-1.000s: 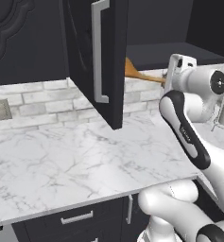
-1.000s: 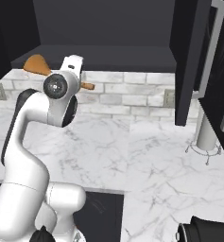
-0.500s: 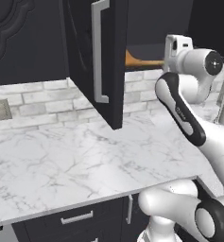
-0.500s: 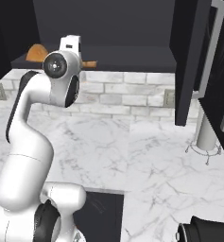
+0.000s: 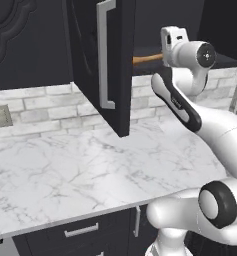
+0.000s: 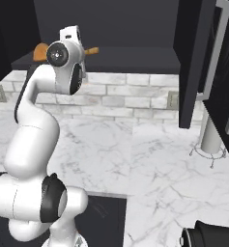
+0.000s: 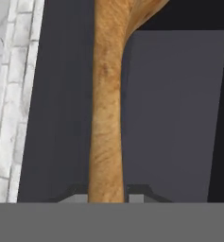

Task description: Organize the utensils by type. Pick up the wooden spoons from the counter and place them in the open cabinet. Then pick up the metallic utensils from the counter and place them in the open drawer.

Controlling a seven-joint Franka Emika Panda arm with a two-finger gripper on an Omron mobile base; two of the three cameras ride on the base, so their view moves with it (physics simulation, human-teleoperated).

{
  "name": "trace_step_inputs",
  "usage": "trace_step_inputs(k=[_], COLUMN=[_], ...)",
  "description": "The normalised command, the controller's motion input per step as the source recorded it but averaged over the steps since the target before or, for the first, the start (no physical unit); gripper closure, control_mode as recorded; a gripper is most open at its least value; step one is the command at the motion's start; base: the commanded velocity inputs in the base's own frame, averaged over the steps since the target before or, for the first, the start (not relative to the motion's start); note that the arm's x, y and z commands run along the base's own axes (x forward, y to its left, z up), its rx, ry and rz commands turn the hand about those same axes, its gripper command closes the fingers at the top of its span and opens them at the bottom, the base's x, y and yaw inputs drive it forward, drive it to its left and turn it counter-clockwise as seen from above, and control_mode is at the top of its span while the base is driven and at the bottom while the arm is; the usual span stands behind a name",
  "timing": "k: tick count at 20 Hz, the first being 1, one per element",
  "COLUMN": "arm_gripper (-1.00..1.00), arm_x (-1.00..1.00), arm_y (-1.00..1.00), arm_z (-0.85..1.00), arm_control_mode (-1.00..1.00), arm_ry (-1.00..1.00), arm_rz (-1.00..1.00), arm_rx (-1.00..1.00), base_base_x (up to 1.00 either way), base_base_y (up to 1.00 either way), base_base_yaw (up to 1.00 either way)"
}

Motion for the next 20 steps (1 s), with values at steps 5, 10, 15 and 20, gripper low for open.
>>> trace_step_inputs(k=[5, 10, 15, 20], arm_gripper=[1.00, 1.00, 1.00, 1.00], arm_x=[0.42, 0.54, 0.72, 0.50], arm_y=[0.24, 0.10, 0.09, 0.14], arm_z=[0.36, 0.18, 0.07, -0.02], arm_control_mode=[-1.00, -1.00, -1.00, -1.00], arm_ry=[-0.10, 0.00, 0.14, 0.03], arm_rz=[0.02, 0.05, 0.08, 0.17], arm_rx=[-0.09, -0.03, -0.09, -0.02], base_base_x=[0.00, 0.00, 0.00, 0.00], base_base_y=[0.00, 0.00, 0.00, 0.00], base_base_yaw=[0.00, 0.00, 0.00, 0.00])
